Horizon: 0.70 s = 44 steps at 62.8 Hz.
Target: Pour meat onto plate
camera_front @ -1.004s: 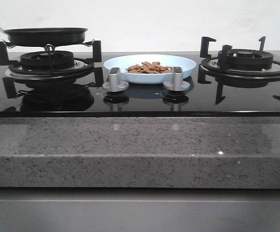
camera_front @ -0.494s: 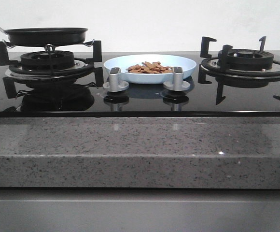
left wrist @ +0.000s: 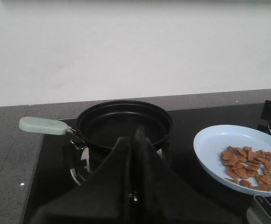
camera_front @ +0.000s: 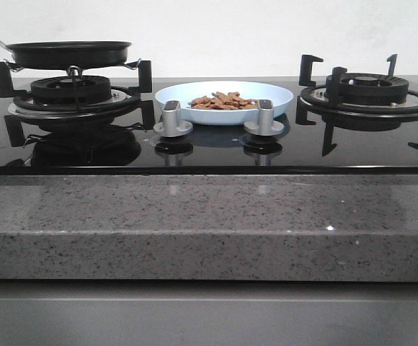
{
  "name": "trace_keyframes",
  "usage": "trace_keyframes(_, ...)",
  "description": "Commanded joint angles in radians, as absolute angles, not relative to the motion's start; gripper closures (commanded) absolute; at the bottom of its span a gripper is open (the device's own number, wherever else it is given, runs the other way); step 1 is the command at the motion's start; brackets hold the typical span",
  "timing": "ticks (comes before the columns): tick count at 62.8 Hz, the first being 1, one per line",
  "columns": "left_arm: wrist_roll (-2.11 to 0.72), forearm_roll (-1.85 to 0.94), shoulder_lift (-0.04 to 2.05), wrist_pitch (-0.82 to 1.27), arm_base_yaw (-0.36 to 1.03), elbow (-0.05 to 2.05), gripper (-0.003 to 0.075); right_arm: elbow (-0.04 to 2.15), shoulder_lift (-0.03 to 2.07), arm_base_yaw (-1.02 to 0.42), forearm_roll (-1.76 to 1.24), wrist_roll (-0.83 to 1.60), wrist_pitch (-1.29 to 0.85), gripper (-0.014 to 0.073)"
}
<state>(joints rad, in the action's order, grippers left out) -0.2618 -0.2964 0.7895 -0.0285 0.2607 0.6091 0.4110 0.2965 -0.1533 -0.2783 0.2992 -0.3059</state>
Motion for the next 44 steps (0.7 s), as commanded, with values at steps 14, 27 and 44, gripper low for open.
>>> trace_keyframes(14,0.000,0.161,0.720,-0.106,0.279,0.591,0.0741,0.437,0.303,-0.154,-0.278,0.307,-0.225,0.0652)
trace_keyframes(27,0.032,0.122,0.528,-0.099,0.224,0.404,0.0741,0.437,0.303,-0.154,-0.278,0.307,-0.225,0.0652)
trace_keyframes(44,0.032,0.069,0.241,0.066,0.053,0.230,0.0741,0.437,0.303,-0.154,-0.278,0.307,-0.225,0.0652)
